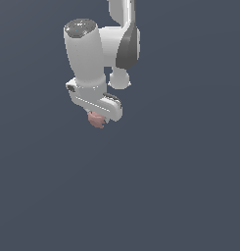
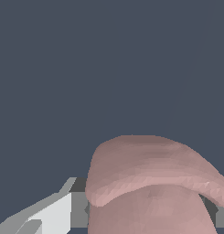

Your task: Pick up the object and move it to a goal position.

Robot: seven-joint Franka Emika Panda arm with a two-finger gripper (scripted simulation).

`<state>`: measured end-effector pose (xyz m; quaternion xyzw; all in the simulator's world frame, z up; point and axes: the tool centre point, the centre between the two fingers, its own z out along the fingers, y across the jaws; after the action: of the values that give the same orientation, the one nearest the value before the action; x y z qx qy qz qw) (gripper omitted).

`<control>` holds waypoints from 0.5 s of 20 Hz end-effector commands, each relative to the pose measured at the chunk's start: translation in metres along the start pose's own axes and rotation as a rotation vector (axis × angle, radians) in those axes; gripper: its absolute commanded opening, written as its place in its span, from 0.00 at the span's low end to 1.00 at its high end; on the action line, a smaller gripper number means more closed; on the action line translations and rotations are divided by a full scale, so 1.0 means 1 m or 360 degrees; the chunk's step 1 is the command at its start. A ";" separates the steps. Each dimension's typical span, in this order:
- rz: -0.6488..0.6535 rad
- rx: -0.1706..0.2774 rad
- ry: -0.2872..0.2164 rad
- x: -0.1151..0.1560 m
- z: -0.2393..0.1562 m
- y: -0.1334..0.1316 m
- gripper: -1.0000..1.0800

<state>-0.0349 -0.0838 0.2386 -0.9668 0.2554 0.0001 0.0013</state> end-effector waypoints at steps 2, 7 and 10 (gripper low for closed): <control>0.0000 0.0000 -0.0001 -0.001 -0.038 0.021 0.00; 0.0001 -0.0001 0.0000 0.000 -0.087 0.048 0.00; 0.0000 -0.0002 0.0000 0.001 -0.111 0.061 0.00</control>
<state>-0.0604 -0.1317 0.3371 -0.9667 0.2559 -0.0004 0.0009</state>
